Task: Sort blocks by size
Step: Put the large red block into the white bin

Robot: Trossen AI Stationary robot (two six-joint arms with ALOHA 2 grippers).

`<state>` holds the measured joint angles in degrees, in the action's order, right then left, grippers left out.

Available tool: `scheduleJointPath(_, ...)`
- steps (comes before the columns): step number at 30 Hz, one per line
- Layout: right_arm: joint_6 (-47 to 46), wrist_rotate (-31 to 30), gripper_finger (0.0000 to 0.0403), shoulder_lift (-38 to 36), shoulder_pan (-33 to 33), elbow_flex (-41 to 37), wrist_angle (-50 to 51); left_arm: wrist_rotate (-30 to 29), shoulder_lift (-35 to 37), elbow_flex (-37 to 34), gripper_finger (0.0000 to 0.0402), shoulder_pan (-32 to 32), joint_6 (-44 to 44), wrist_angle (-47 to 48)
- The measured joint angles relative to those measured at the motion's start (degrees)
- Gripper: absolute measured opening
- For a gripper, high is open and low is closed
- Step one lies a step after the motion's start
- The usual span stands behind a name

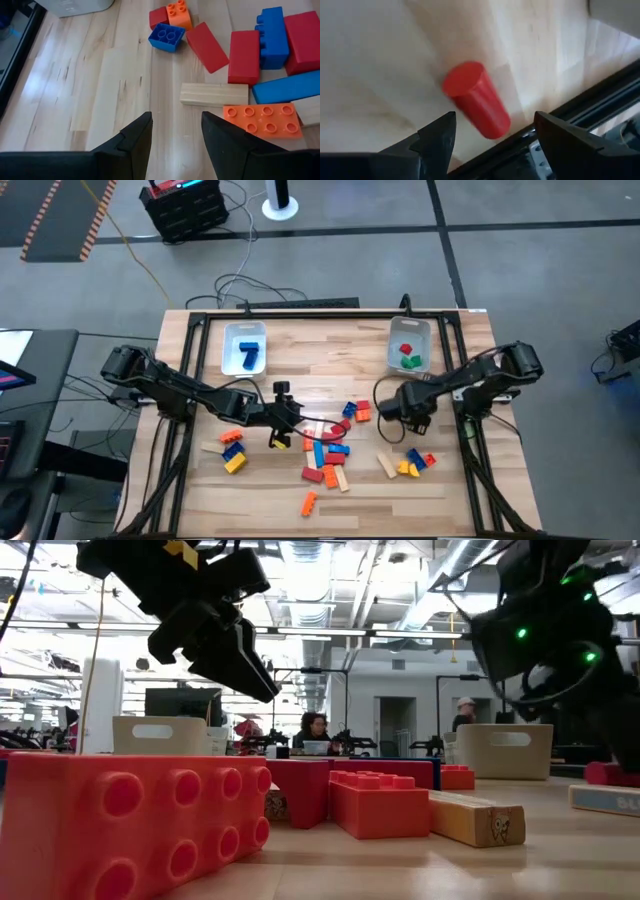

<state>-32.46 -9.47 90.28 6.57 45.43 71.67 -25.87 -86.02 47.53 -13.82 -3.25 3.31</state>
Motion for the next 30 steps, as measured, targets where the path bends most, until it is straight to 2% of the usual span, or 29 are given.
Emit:
scheduleJointPath(5,9.0,0.2,0.0303,0.0,-5.1,-3.3,-7.7,0.0,0.0,0.0,0.0167,0.0,-0.8,0.3)
scheduleJointPath(9,11.0,0.5,0.0298,-0.1,-7.6,-3.7,-9.3,0.0,0.0,0.0,0.0167,0.0,-0.4,0.9)
scheduleJointPath(14,11.6,0.5,0.0262,-0.1,-6.4,-3.7,-9.4,0.0,0.0,0.0,0.0167,0.0,-0.3,2.1)
scheduleJointPath(22,7.4,2.9,0.0154,-0.1,-5.9,-3.7,-13.0,0.0,0.0,0.0,0.0167,0.0,1.1,2.4)
scheduleJointPath(28,6.0,3.2,0.0150,-0.6,-4.0,-1.5,-15.4,0.0,0.0,0.0,0.0167,0.0,1.6,2.4)
scheduleJointPath(30,5.4,1.3,0.0150,-2.1,-2.7,0.3,-15.9,0.0,0.0,0.0,0.0167,0.0,1.4,2.3)
